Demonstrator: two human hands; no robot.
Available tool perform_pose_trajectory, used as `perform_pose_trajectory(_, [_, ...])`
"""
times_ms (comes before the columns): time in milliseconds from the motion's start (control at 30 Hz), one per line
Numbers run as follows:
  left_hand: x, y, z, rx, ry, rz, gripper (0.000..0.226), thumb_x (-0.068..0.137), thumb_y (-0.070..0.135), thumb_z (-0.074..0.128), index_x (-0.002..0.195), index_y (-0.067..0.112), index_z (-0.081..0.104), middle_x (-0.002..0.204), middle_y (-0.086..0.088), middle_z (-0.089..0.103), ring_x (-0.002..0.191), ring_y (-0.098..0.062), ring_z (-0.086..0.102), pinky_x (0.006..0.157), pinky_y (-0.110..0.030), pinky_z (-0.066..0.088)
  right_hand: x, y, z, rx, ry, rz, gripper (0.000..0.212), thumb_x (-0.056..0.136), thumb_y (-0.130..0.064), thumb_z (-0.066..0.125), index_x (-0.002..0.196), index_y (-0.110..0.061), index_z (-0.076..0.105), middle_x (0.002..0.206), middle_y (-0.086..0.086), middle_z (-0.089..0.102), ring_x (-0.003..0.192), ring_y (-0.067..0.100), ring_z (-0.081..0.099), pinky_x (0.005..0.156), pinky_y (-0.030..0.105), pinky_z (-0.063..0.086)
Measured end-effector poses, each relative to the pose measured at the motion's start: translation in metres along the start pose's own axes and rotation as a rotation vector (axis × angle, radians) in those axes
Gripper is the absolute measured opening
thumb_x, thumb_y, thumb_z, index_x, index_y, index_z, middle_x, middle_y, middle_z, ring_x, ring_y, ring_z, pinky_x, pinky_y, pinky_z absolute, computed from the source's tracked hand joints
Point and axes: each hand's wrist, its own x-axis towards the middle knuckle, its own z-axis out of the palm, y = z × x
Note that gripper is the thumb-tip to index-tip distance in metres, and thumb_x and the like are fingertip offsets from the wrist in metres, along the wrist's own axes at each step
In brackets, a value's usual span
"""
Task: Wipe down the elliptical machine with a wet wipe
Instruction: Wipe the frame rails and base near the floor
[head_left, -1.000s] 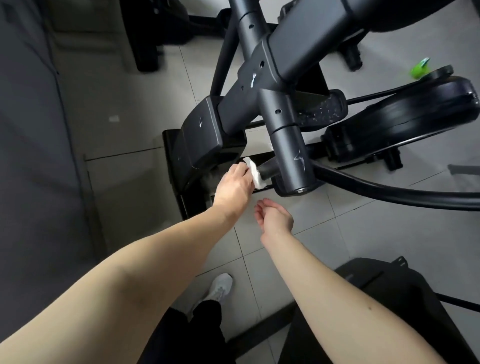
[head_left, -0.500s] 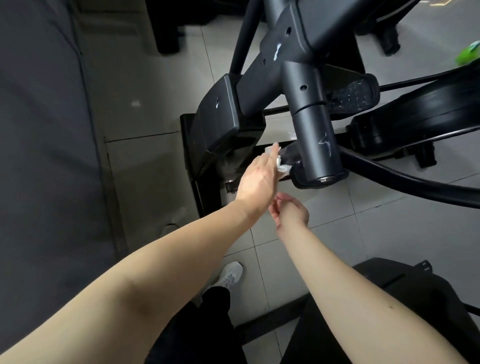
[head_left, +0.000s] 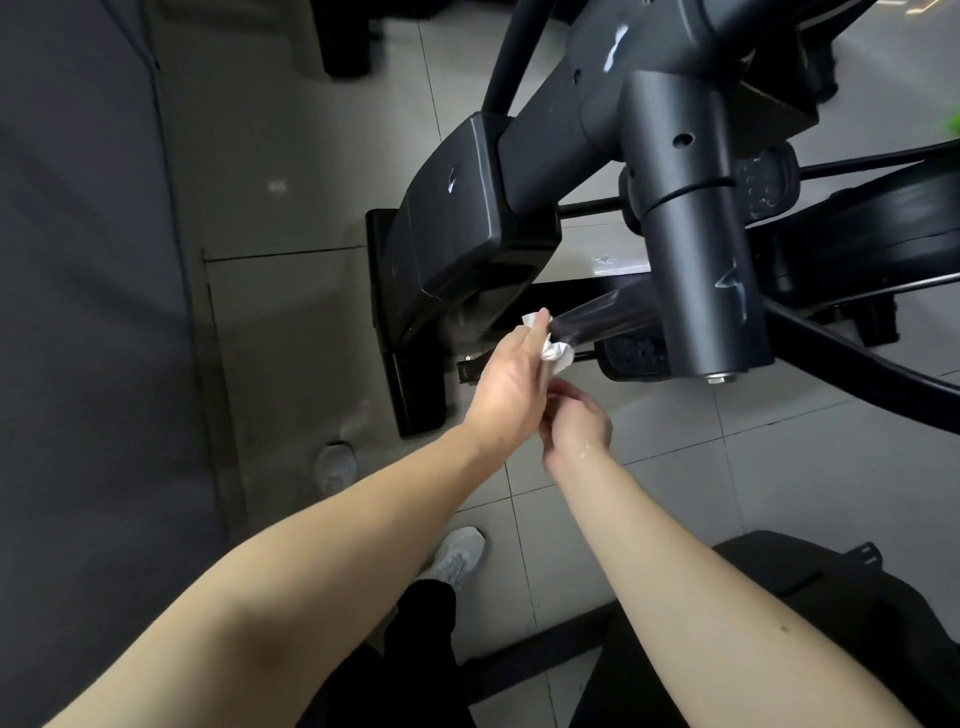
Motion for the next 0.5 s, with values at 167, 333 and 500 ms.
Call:
perform_pose_trajectory(167, [0.009, -0.055, 0.023, 0.041, -0.096, -0.055, 0.059, 0.103, 0.005, 0.047, 0.159, 0.01, 0.028, 0.106, 0.0, 0.046, 0.096, -0.013, 0.046, 0.09, -0.021, 0.039, 0.028, 0.026, 0.005, 0.009, 0.013, 0.034, 0.025, 0.091, 0.012, 0.052, 0.094, -0.001, 0.073, 0.088, 0.016, 0.074, 0.074, 0.025, 0.07, 0.081, 0.033, 0.062])
perform_pose_trajectory(333, [0.032, -0.099, 0.034, 0.065, -0.214, -0.233, 0.045, 0.1, 0.02, 0.06, 0.14, 0.005, 0.049, 0.11, -0.005, 0.059, 0.095, -0.014, 0.054, 0.08, -0.014, 0.035, 0.044, 0.037, -0.005, -0.026, 0.021, 0.043, 0.022, 0.092, 0.015, 0.056, 0.099, -0.001, 0.069, 0.094, 0.015, 0.073, 0.077, 0.022, 0.071, 0.07, 0.025, 0.058])
perform_pose_trajectory(500, [0.02, -0.089, 0.038, -0.059, -0.099, -0.198, 0.019, 0.107, 0.012, 0.048, 0.124, 0.014, 0.055, 0.095, 0.009, 0.057, 0.087, 0.0, 0.059, 0.085, -0.014, 0.044, 0.058, 0.044, -0.014, -0.043, 0.035, 0.035, 0.019, 0.093, 0.014, 0.058, 0.102, 0.001, 0.067, 0.09, 0.016, 0.072, 0.074, 0.022, 0.069, 0.071, 0.026, 0.058])
